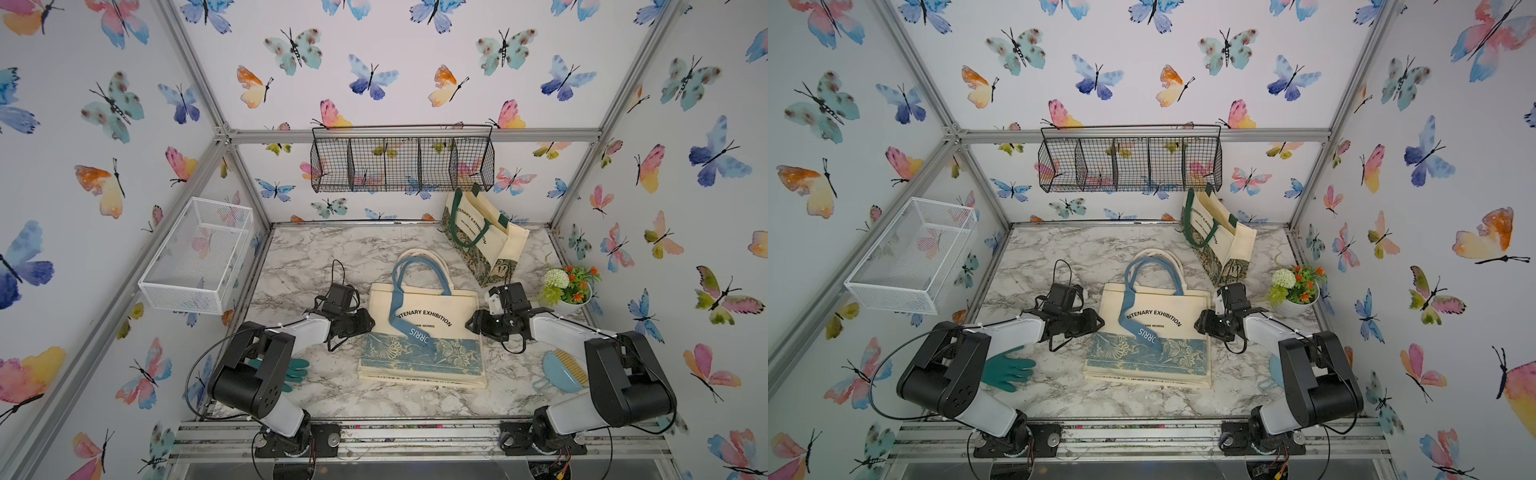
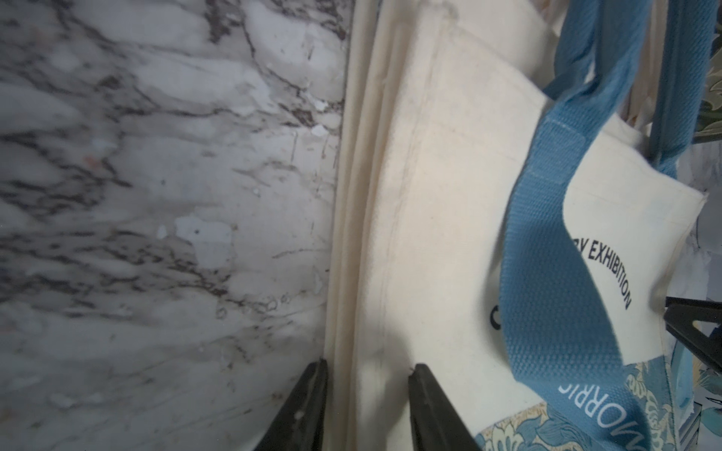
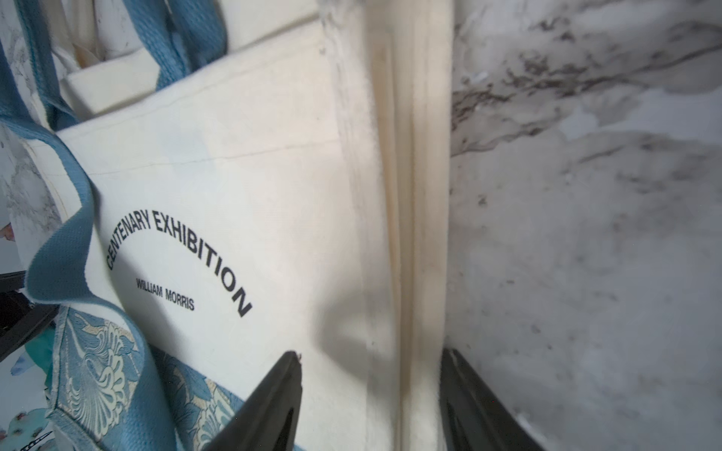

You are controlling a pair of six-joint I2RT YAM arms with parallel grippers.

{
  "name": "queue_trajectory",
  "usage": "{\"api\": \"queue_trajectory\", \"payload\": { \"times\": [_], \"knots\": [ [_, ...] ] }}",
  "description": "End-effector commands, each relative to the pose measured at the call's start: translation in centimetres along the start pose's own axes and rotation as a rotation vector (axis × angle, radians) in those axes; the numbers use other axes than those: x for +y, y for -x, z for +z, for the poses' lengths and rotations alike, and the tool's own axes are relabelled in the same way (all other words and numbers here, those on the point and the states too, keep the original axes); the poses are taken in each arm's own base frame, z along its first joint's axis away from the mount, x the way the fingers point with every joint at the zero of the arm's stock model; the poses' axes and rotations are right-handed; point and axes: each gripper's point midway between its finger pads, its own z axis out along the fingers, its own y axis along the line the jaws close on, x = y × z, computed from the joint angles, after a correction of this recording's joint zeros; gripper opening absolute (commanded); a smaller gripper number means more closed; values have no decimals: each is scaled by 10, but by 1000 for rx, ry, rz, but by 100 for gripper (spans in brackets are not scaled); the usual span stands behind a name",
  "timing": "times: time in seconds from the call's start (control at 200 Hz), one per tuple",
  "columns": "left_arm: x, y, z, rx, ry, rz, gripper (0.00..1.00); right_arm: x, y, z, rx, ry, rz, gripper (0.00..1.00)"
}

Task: Put away the canvas bag
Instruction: Adjust the canvas bag at the center of the board.

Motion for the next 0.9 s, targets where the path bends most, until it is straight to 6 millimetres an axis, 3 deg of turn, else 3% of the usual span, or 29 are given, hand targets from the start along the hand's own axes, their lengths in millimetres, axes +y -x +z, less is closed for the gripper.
{"api": "queue_trajectory", "payload": {
  "times": [0.0, 0.39, 0.671, 0.776, 0.896],
  "knots": [
    [28, -32, 6, 89, 94, -37, 40, 2, -24, 13, 116, 32, 22, 58],
    [38, -26, -7, 38, 125, -52, 40, 27, -12, 20, 127, 62, -28, 57],
    [37, -21, -6, 35, 117, -58, 39, 29, -5, 19, 123, 46, -55, 58],
    [35, -9, -22, -14, 144, -48, 39, 24, 6, 6, 83, -27, -94, 59],
    [27, 9, -57, -105, 168, -20, 39, 27, 16, -18, 12, -55, -118, 60]
  ]
}}
